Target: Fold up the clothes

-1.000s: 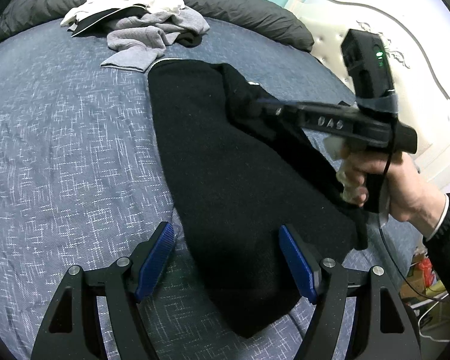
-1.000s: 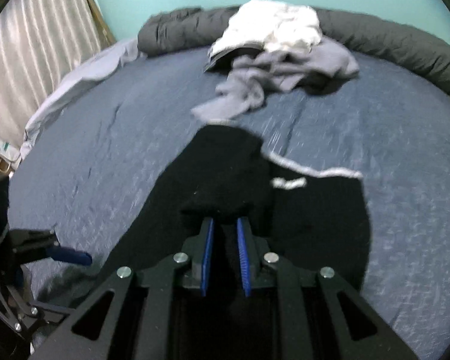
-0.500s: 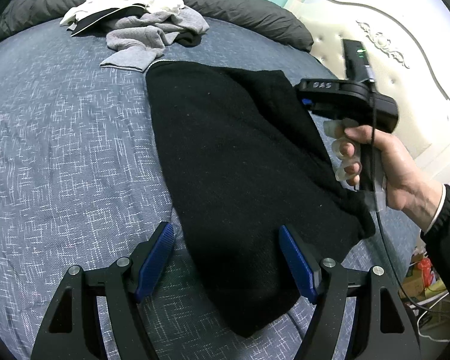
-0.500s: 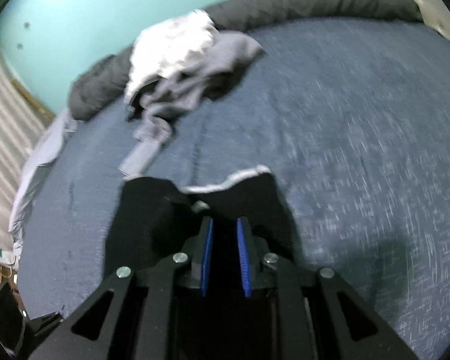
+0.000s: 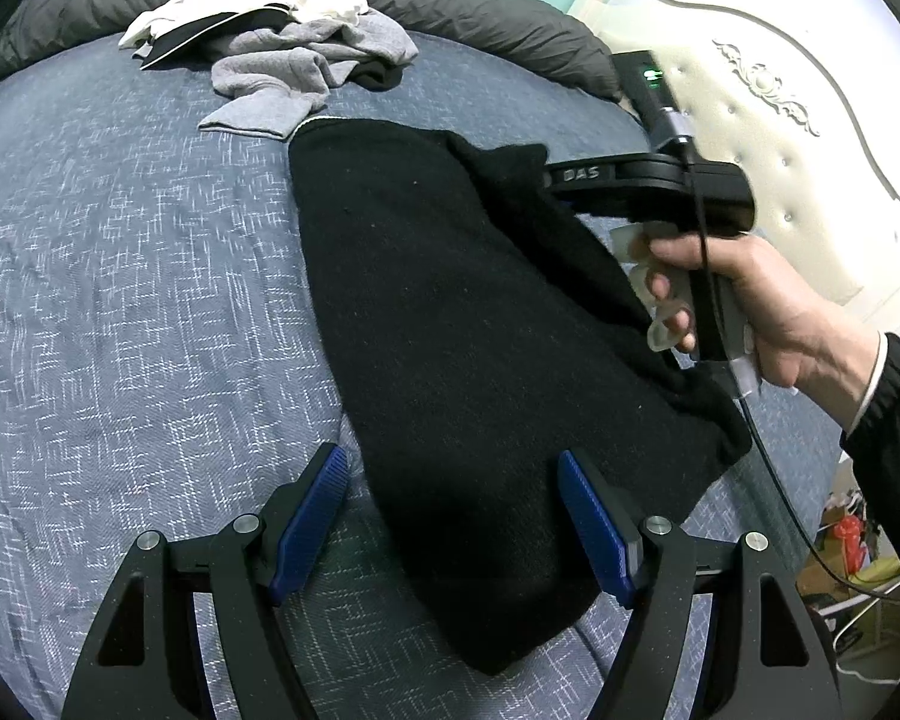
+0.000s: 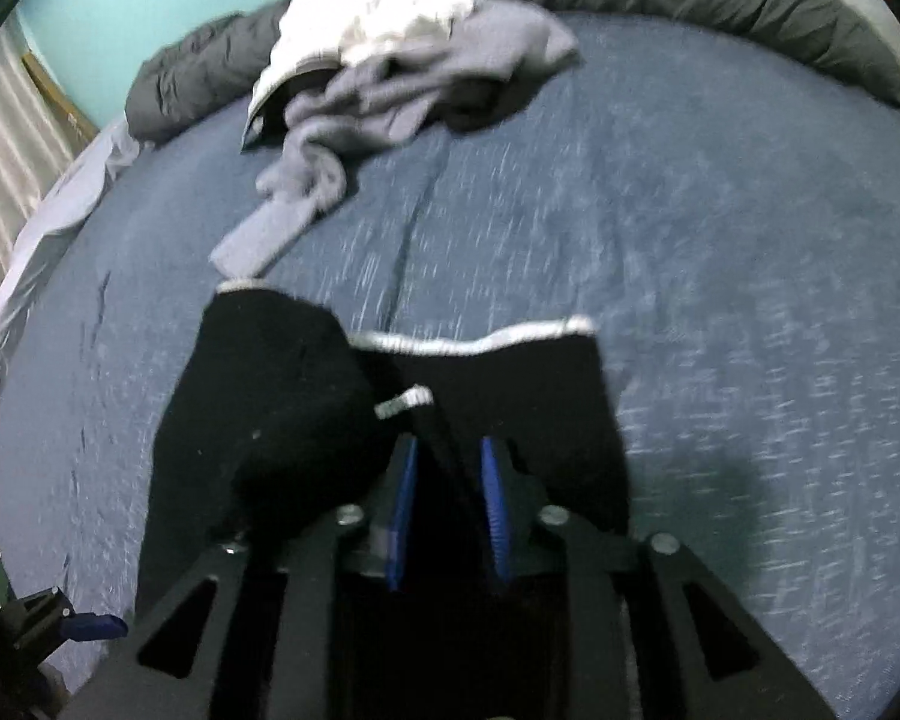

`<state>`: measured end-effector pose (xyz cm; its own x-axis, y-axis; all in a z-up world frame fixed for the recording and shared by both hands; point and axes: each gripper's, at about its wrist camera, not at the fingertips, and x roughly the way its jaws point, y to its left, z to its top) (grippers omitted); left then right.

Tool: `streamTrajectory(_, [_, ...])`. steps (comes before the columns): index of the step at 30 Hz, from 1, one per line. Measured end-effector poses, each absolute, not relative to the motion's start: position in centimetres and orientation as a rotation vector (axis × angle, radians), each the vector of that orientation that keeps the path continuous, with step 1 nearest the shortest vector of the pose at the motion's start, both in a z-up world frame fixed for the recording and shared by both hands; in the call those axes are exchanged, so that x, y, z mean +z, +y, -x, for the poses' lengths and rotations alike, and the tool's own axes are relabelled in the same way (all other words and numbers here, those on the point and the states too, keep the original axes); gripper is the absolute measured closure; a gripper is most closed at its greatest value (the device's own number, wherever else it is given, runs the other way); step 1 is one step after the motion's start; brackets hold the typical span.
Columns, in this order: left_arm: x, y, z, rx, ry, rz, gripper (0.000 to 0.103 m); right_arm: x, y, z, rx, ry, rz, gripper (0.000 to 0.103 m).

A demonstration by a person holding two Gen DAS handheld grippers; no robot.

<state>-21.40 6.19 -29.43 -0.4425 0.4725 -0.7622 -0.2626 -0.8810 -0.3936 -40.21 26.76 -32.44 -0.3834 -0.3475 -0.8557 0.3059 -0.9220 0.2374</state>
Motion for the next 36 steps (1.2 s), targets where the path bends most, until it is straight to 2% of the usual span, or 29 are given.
streamTrajectory(3, [-29.4, 6.1, 21.4, 2.329, -0.305, 1.333, 0.027, -32.7, 26.5, 40.5, -2.302, -0.049, -1.472, 0.08])
streamTrajectory(6, [-29.4, 6.2, 21.3, 2.331, -0.308, 1.333, 0.027, -32.1, 26.5, 40.0, -2.328, -0.044, -1.434, 0.094])
streamTrajectory(9, [-29.4, 6.3, 21.3, 2.331, -0.311, 1.334, 0.027, -31.5, 26.5, 39.5, -2.353, -0.038, -1.394, 0.098])
streamTrajectory(13, [-29.4, 6.3, 21.3, 2.331, -0.311, 1.334, 0.027, -30.6, 26.8, 38.8, -2.393, -0.04, -1.336, 0.099])
streamTrajectory(23, [-29.5, 6.3, 21.3, 2.325, -0.316, 1.336, 0.027, -28.4, 31.9, 38.4, -2.632, -0.19, -1.276, 0.099])
streamTrajectory(36, [-29.5, 6.4, 21.3, 2.321, -0.316, 1.339, 0.027, -31.4, 32.4, 41.0, -2.643, -0.196, -1.356, 0.099])
